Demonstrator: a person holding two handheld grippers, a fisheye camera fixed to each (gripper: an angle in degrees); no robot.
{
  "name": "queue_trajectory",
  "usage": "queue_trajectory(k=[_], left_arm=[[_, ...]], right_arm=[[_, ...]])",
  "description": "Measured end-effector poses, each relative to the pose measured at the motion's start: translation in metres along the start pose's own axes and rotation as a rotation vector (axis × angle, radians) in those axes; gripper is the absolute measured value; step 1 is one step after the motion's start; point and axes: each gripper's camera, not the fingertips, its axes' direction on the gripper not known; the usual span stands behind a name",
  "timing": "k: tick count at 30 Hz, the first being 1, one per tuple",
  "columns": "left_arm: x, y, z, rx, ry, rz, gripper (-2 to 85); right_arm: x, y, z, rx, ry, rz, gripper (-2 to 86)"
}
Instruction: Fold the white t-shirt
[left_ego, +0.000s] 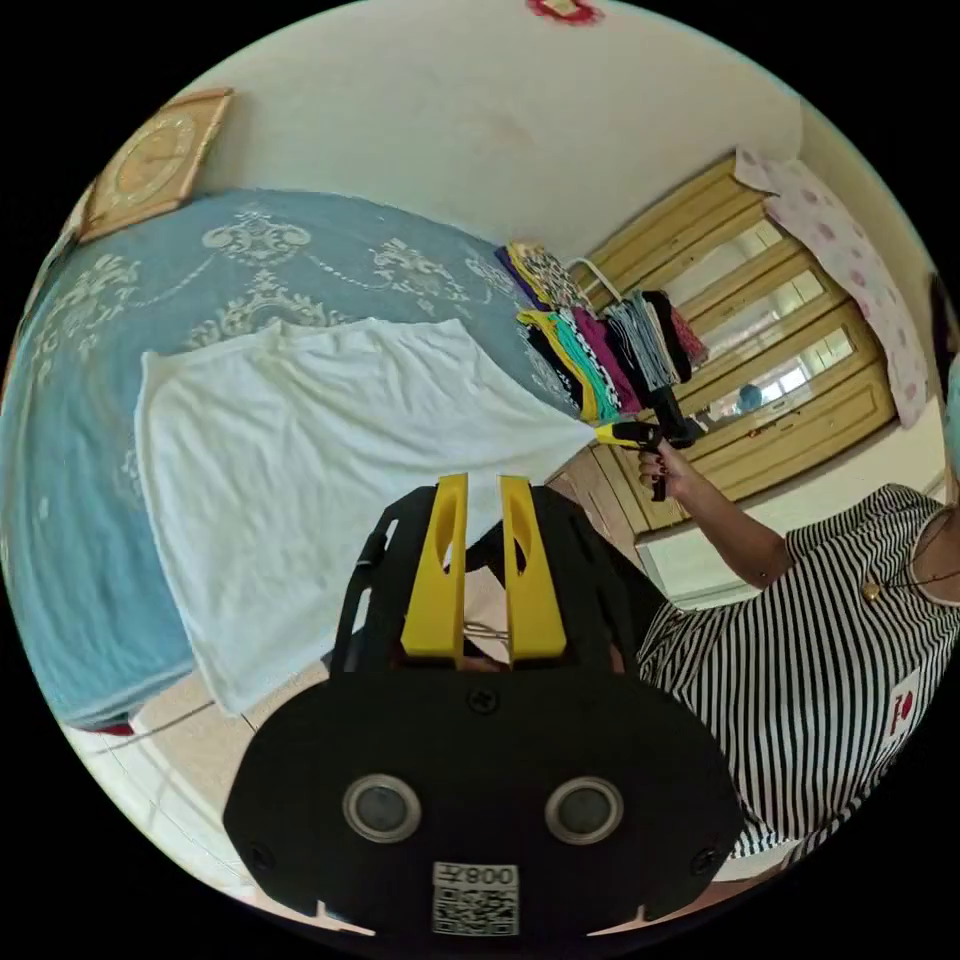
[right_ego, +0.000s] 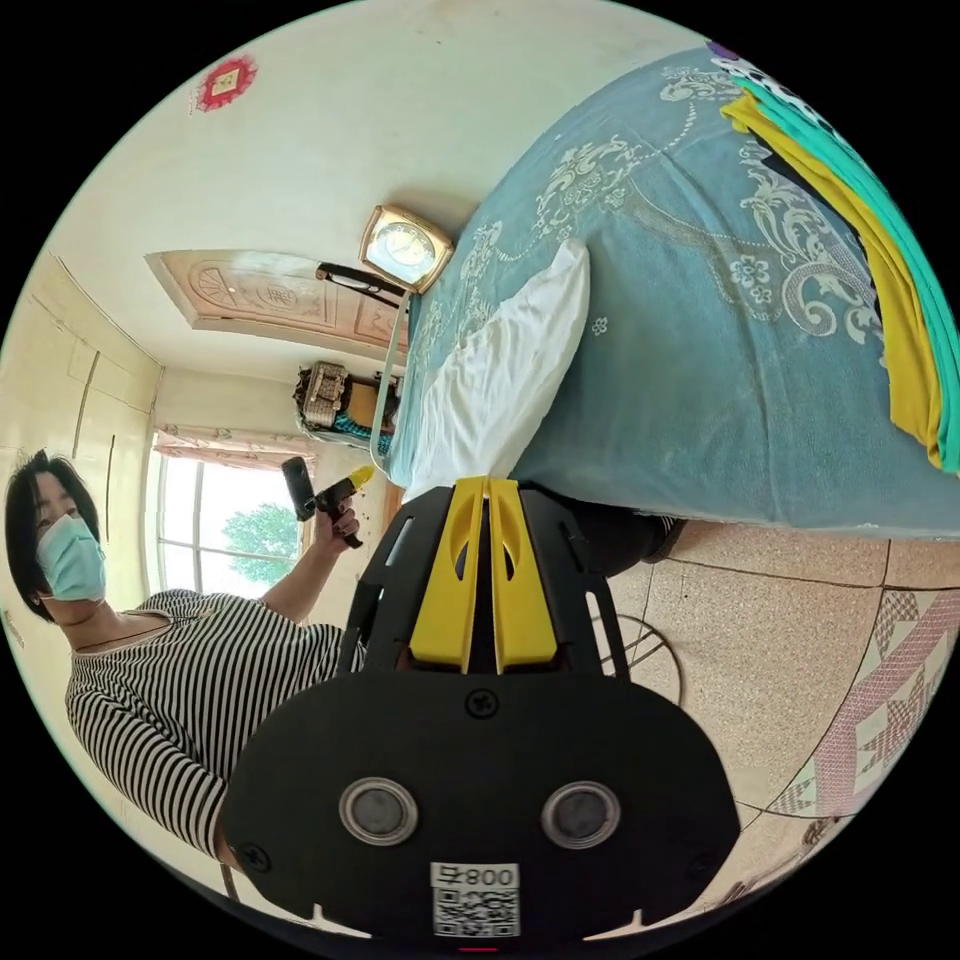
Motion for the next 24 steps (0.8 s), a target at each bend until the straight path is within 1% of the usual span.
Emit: queue_trajectory(k=[2,3,5,7,9,11,12,13,15,17,19,22,24], left_arm=[[0.047,-0.029,0.083,-0.089,0.025,0.171,7.6],[0.059,-0.035,0.103,-0.109,0.027,0.213,7.9],[0.101,-0.052,0.182,-0.19,-0.006,0.348,9.1],[0.129,-0.058,0.234,-0.24,-0.04,0.443,9.6],[0.152,-0.058,0.28,-0.279,-0.114,0.524,9.4],[0.17,-0.05,0.333,-0.319,-0.265,0.6,7.2],[0.172,-0.047,0.344,-0.324,-0.304,0.608,6.3],[0.172,-0.042,0.362,-0.321,-0.364,0.613,4.5],[0.166,-0.034,0.379,-0.3,-0.381,0.593,3.0],[0.144,-0.03,0.387,-0.26,-0.33,0.496,2.1],[0.121,-0.028,0.385,-0.212,-0.285,0.395,1.8],[0.081,-0.026,0.381,-0.128,-0.17,0.239,1.5],[0.063,-0.023,0.383,-0.089,-0.133,0.183,1.5]], right_arm=[[-0.013,-0.005,-0.001,-0.009,0.007,-0.02,0.5],[-0.021,-0.009,-0.002,-0.015,0.015,-0.032,0.5],[-0.031,-0.014,-0.004,-0.022,0.016,-0.046,0.6],[-0.04,-0.02,-0.007,-0.028,0.008,-0.058,0.6],[-0.051,-0.028,-0.008,-0.036,-0.007,-0.075,0.7],[-0.06,-0.036,-0.009,-0.046,-0.007,-0.091,0.7],[-0.065,-0.041,-0.01,-0.051,-0.009,-0.098,0.7],[-0.068,-0.043,-0.009,-0.056,-0.007,-0.103,0.7],[-0.076,-0.054,-0.007,-0.091,0.029,-0.12,0.7],[-0.079,-0.061,-0.011,-0.083,0.004,-0.139,0.6],[-0.072,-0.068,-0.024,-0.027,-0.038,-0.132,0.8],[-0.04,-0.083,-0.047,0.096,-0.101,-0.048,2.1],[-0.008,-0.103,-0.048,0.15,-0.182,0.042,5.4]])
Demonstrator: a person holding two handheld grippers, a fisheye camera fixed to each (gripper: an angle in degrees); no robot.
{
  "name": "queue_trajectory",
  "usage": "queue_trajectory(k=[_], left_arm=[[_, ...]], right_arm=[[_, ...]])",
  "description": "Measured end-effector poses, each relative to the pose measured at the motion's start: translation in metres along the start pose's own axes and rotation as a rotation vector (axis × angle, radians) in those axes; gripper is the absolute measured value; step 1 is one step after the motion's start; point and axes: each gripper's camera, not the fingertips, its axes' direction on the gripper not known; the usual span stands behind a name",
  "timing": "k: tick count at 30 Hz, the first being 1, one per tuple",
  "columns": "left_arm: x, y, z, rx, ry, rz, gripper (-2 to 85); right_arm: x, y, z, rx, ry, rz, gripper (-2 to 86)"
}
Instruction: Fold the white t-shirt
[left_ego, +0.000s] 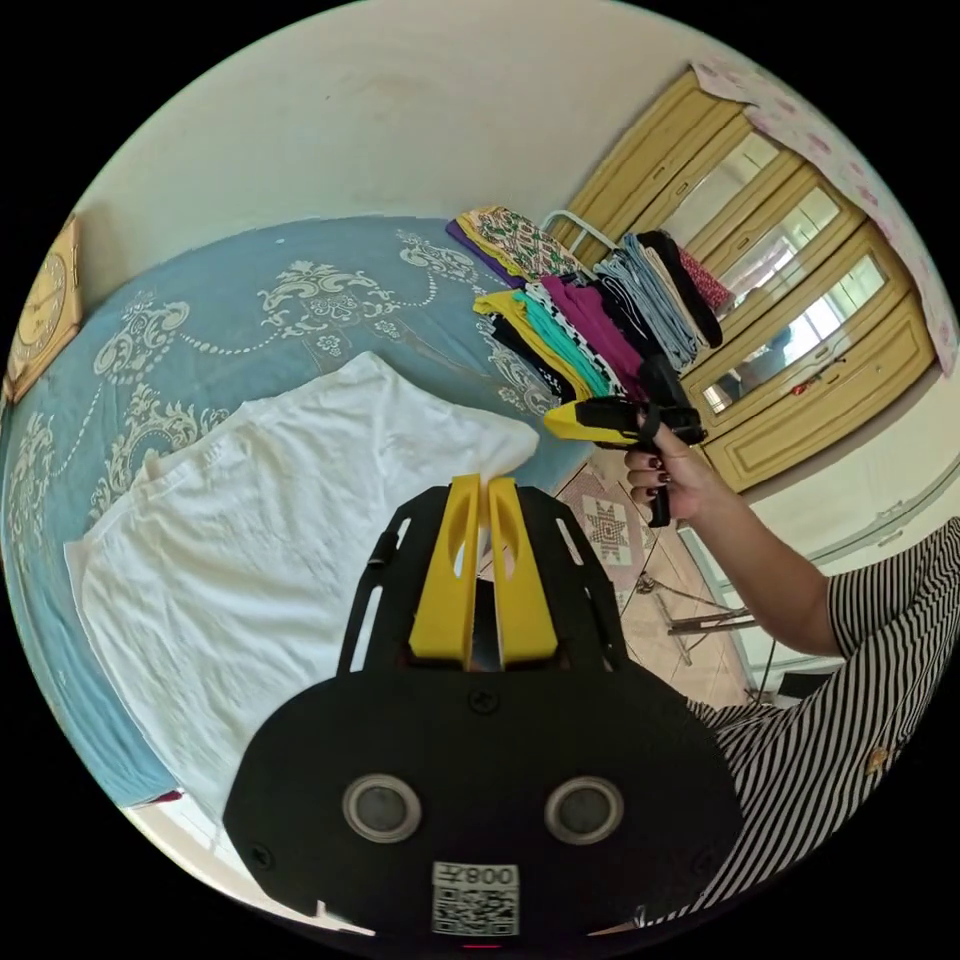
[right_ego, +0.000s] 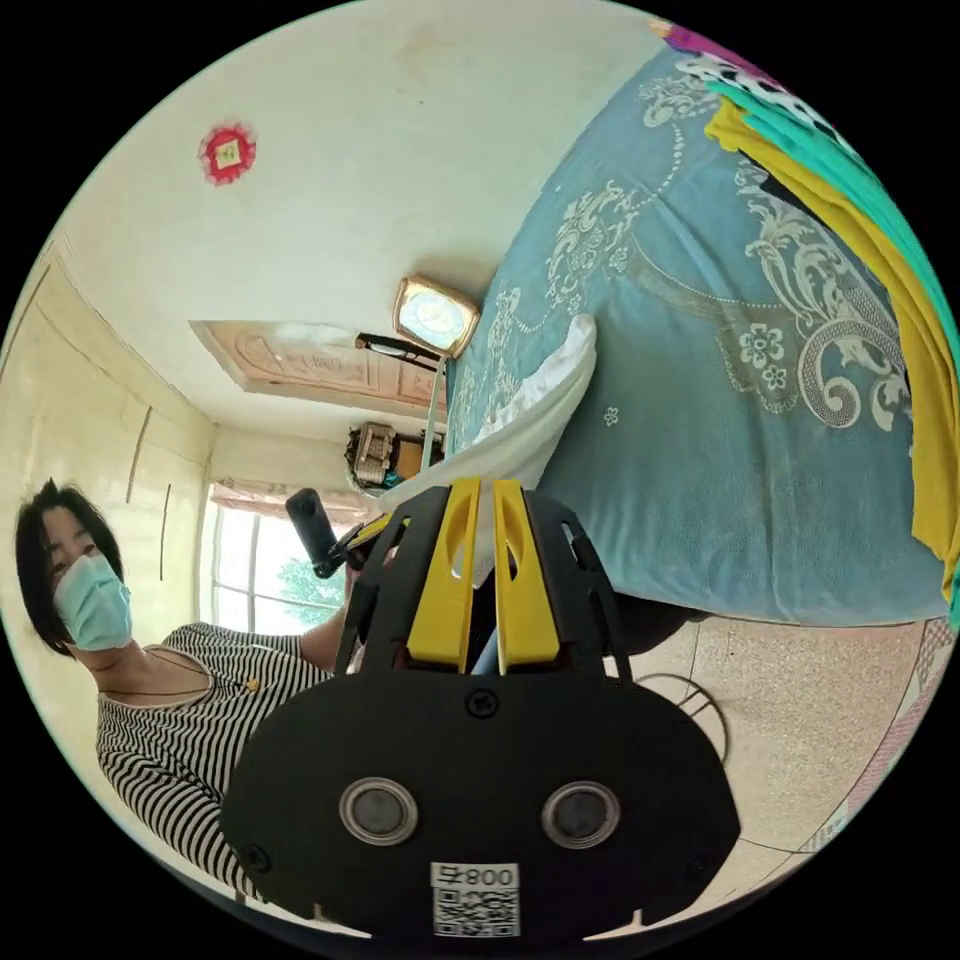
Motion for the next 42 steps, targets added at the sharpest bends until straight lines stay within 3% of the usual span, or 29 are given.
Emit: queue_trajectory(k=[15,27,42], left_arm=[[-0.03,0.016,0.079,-0.004,0.049,-0.012,1.4],[-0.025,0.021,0.104,-0.044,0.071,0.023,1.5],[0.0,0.014,0.061,-0.098,0.121,0.054,1.4]], right_arm=[[0.091,-0.148,0.067,-0.029,-0.139,0.347,9.7],[0.087,-0.232,0.1,-0.103,-0.043,0.325,9.0],[0.11,-0.276,0.123,-0.119,-0.006,0.286,1.3]])
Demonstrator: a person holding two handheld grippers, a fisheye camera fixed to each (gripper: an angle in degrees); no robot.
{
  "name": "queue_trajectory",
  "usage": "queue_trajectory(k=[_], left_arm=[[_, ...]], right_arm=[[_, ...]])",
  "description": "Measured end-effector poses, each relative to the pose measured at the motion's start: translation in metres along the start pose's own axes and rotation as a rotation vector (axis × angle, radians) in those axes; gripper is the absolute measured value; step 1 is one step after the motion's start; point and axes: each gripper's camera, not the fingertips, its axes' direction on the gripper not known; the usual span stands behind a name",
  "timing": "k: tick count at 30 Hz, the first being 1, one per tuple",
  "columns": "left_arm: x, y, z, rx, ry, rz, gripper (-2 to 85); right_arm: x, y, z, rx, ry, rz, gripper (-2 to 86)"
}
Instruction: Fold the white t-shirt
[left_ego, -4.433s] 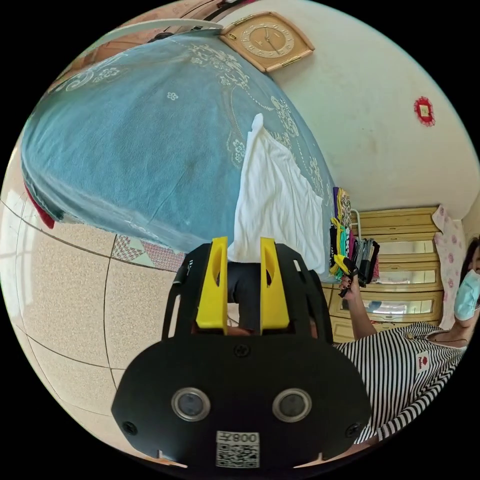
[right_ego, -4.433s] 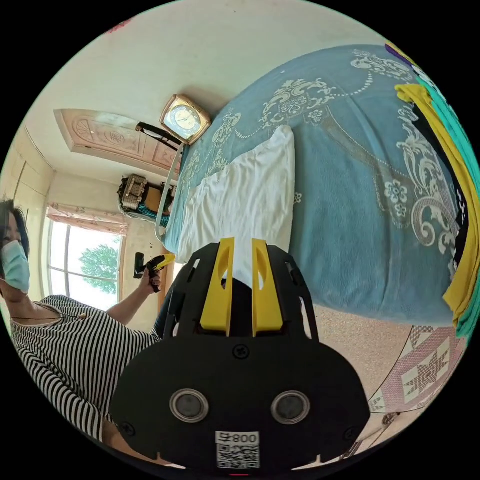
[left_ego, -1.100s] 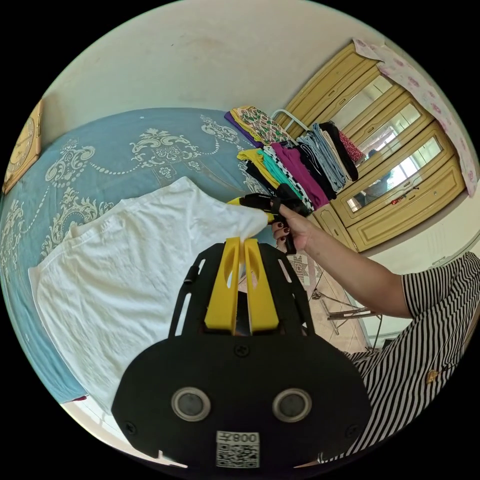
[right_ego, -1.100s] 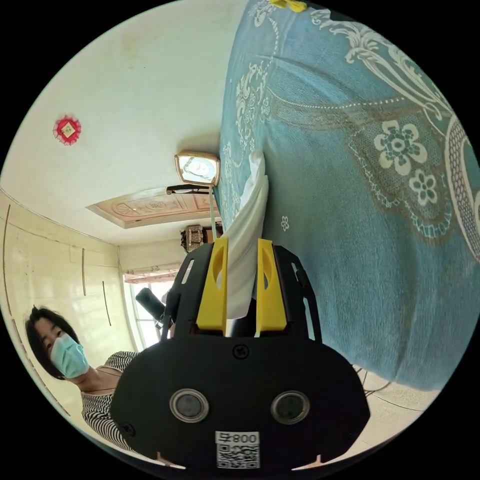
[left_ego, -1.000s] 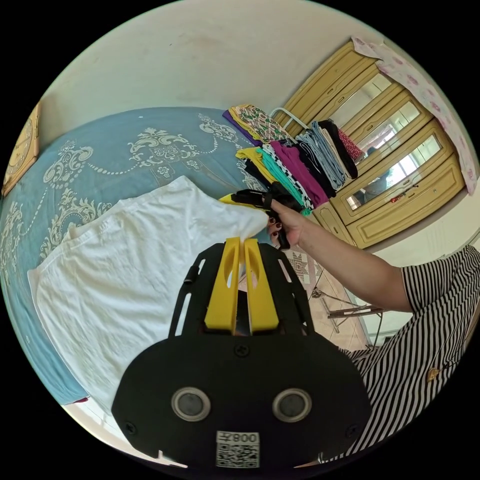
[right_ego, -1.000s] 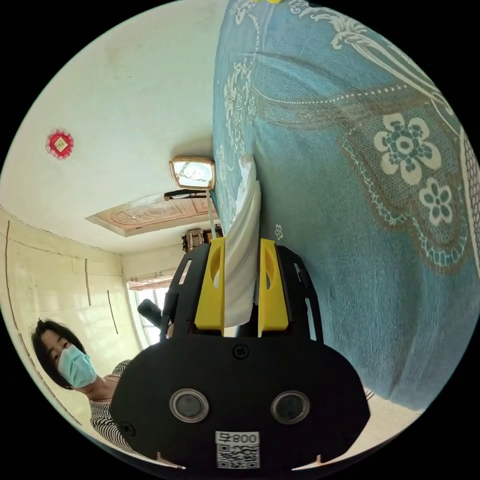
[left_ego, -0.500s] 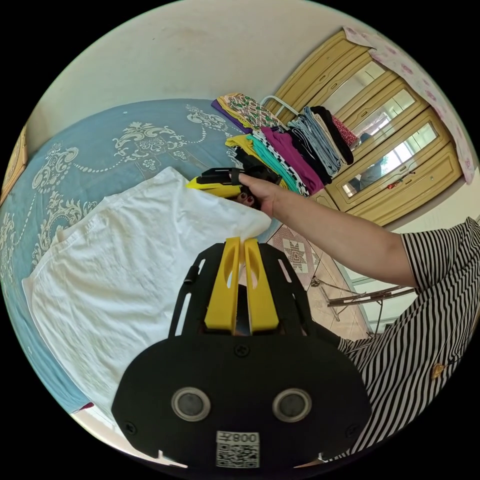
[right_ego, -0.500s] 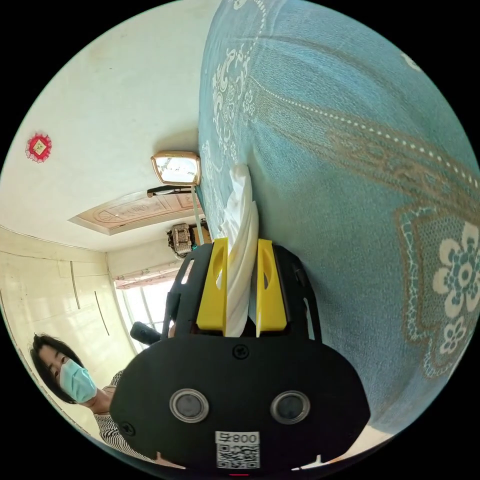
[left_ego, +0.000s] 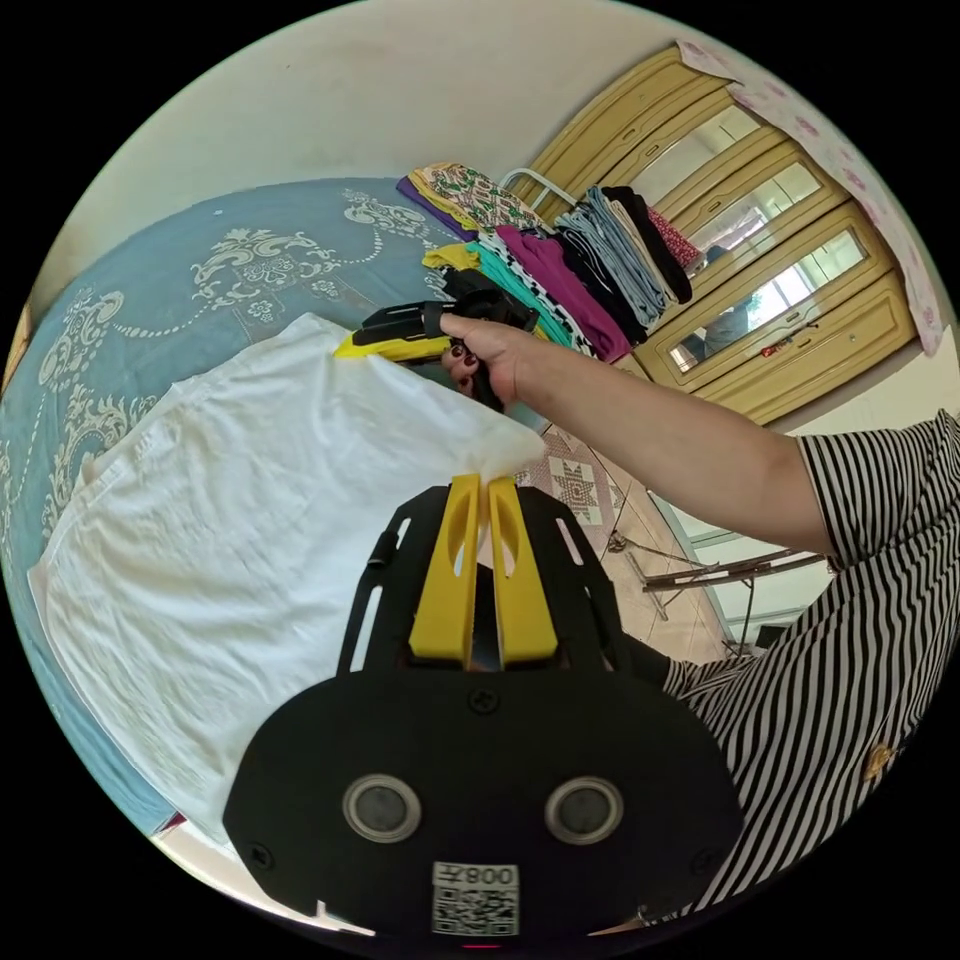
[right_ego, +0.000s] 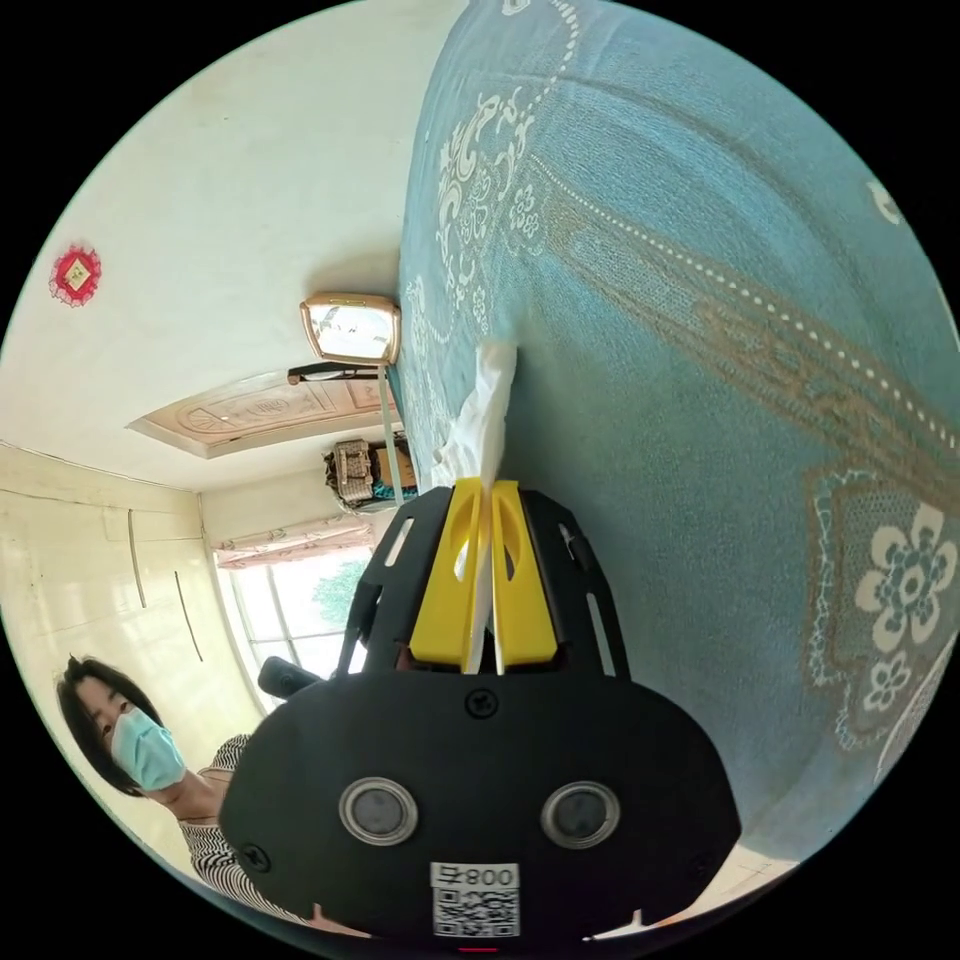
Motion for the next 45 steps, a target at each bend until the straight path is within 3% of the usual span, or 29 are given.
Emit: queue_trajectory(k=[7,16,29,38,45], left_arm=[[0.031,0.0,-0.038,-0.05,0.022,0.034,1.4],[0.006,0.03,-0.212,0.177,0.08,-0.093,1.4],[-0.076,0.196,-0.485,0.55,0.147,-0.57,1.5],[-0.113,0.279,-0.588,0.743,0.305,-0.838,1.6],[-0.121,0.315,-0.642,0.79,0.378,-0.988,1.6]], right_arm=[[0.02,0.006,-0.006,0.012,0.053,-0.005,0.9],[-0.003,-0.011,0.028,0.047,0.012,-0.119,0.9],[-0.057,-0.059,0.238,-0.152,0.025,-0.329,1.1],[-0.021,-0.096,0.375,-0.312,0.209,-0.339,1.2],[0.032,-0.125,0.448,-0.404,0.335,-0.328,1.3]])
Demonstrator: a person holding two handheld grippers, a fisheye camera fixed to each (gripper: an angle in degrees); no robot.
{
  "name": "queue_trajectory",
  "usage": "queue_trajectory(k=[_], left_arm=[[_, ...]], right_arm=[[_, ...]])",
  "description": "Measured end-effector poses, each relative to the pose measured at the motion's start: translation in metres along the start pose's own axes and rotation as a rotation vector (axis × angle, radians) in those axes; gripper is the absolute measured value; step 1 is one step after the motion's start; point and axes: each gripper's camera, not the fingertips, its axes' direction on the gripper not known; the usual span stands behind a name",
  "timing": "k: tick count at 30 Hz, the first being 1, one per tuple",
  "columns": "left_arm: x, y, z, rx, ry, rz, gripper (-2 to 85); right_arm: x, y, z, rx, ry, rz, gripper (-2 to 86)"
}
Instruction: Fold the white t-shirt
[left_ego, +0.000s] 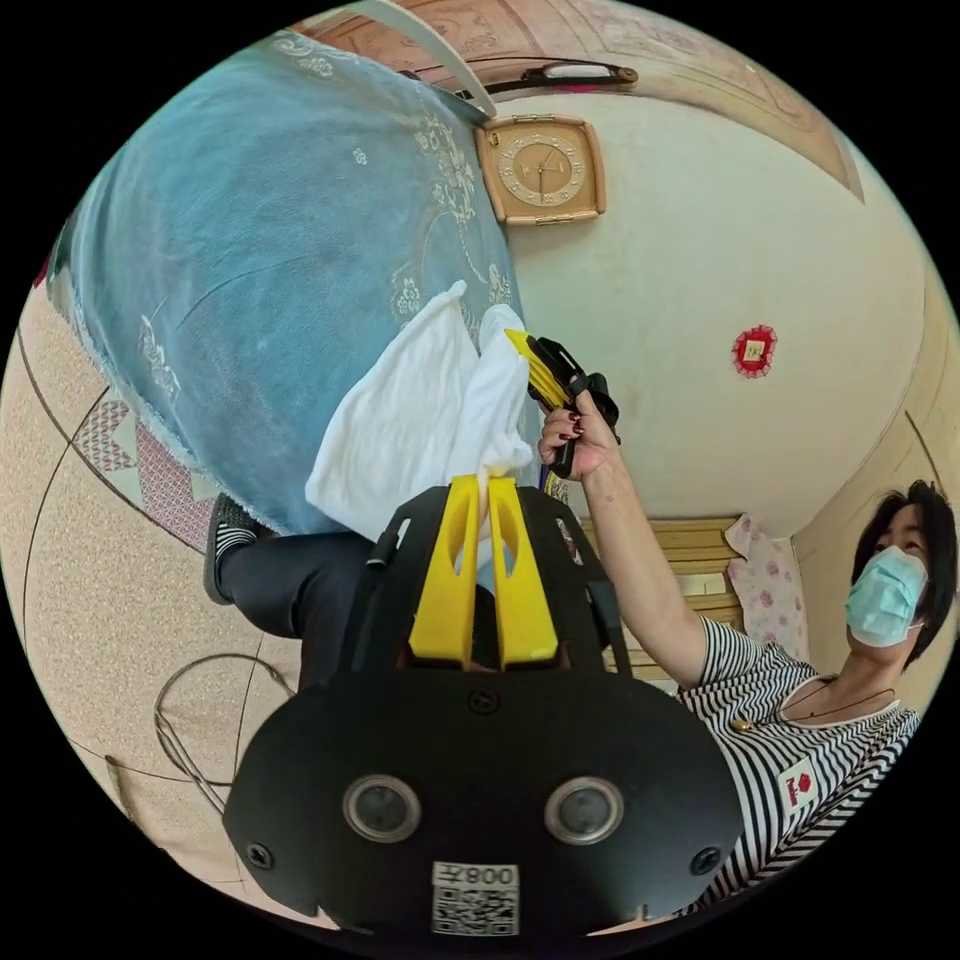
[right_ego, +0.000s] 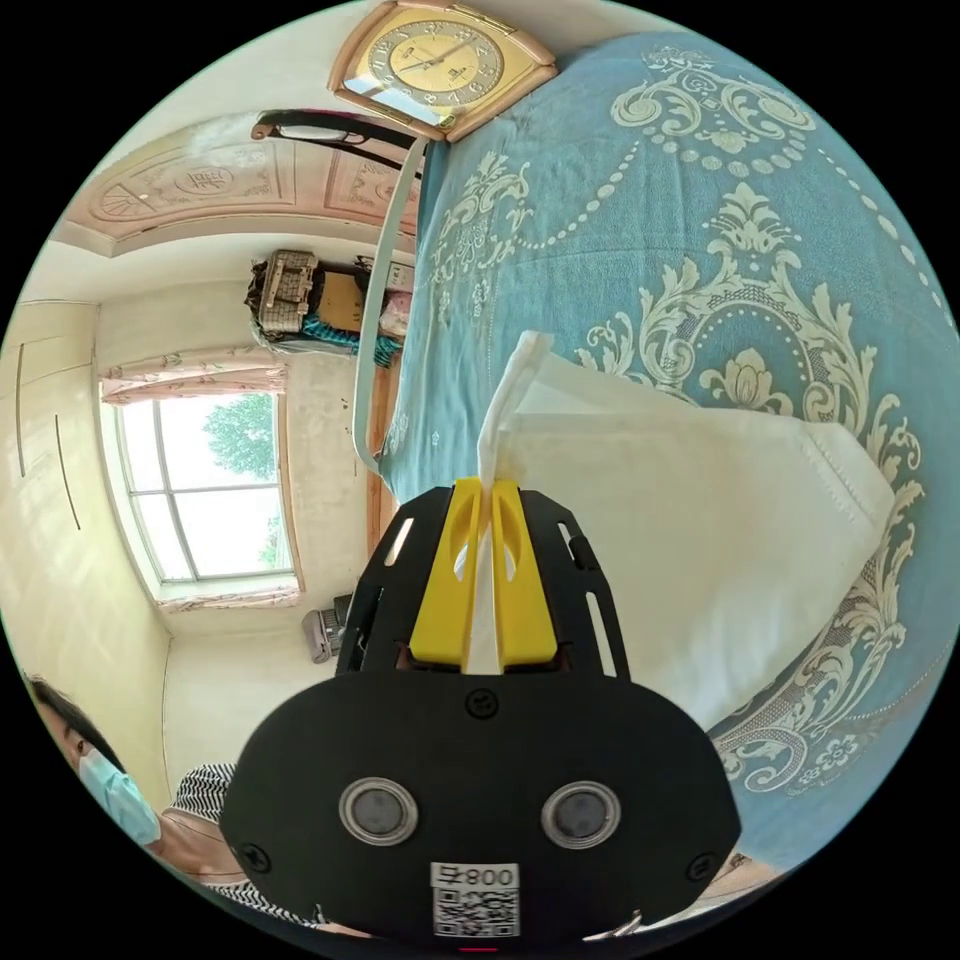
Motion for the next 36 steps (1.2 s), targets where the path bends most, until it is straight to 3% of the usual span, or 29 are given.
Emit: queue_trajectory(k=[8,26,32,36], left_arm=[[0.023,-0.009,-0.061,0.054,0.04,-0.139,1.8],[0.114,-0.006,-0.157,0.042,0.039,-0.22,2.2],[0.151,0.006,-0.194,0.018,0.024,-0.204,3.0],[0.166,0.017,-0.211,-0.017,0.019,-0.2,5.0]], right_arm=[[0.063,-0.026,0.06,-0.061,0.04,0.048,1.6],[0.176,-0.023,0.134,-0.071,0.052,0.021,4.3],[0.201,0.022,0.124,-0.026,-0.101,-0.107,6.3],[0.207,0.122,0.116,-0.018,0.057,-0.263,7.8]])
